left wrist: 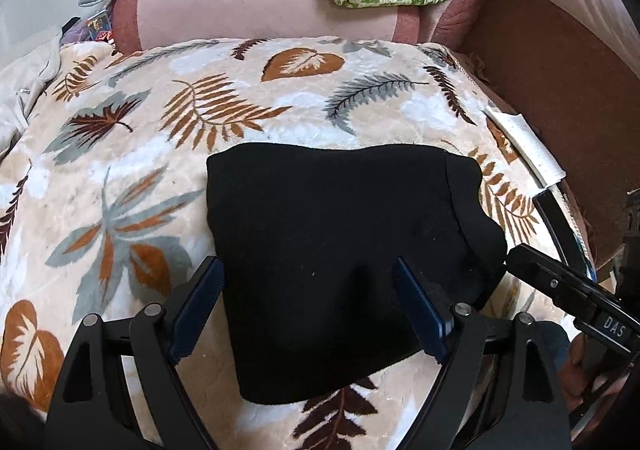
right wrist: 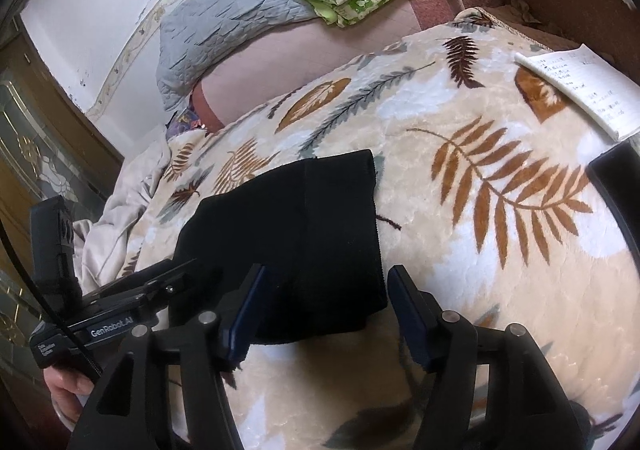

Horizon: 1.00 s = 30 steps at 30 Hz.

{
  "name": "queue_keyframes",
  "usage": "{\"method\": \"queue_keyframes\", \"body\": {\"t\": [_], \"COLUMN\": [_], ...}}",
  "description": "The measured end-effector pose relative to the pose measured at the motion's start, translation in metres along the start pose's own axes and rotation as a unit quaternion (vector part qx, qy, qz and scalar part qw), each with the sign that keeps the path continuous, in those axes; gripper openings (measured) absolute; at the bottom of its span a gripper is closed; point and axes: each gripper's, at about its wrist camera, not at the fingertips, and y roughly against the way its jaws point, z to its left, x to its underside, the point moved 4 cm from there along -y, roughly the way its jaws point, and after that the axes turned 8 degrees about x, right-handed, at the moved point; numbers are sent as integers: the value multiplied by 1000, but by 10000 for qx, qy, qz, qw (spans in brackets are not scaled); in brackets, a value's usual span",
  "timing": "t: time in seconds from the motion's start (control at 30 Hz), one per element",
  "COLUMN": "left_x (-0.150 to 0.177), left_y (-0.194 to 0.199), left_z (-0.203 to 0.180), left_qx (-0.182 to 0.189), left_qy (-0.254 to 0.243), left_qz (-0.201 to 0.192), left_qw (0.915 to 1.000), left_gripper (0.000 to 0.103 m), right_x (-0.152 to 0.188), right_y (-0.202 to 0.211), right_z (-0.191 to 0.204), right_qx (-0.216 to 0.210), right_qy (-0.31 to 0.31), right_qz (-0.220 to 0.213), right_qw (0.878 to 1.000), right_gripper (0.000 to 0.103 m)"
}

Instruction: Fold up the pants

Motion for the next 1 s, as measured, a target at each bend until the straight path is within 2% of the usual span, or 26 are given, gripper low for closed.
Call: {"method": "queue_keyframes", "body": {"t": [0.17, 0.33, 0.8, 1.0], "left_x": [-4, -16, -27, -37], "left_y": [1, 9, -11, -19], "left_z": [-1, -7, -24, -27], "left_qx": [-16, 14, 57, 253], "left_qy": [-17, -133, -533, -605], "left_qz": [-19, -223, -46, 29], "left_qw": [10000, 9997, 9986, 9978], "left_gripper": [87, 87, 87, 87], "right_x": [2, 2, 5, 8], "right_y": [-2, -7, -16, -18], "right_z": [-5, -9, -12, -19], "right_qx": [53, 49, 63, 32], "right_qy": [-66, -137, -186, -304], "right_qz": [34, 82, 170, 201], "right_qw": [10000, 9999, 9997, 9993], "right_gripper": [64, 64, 64, 67]}}
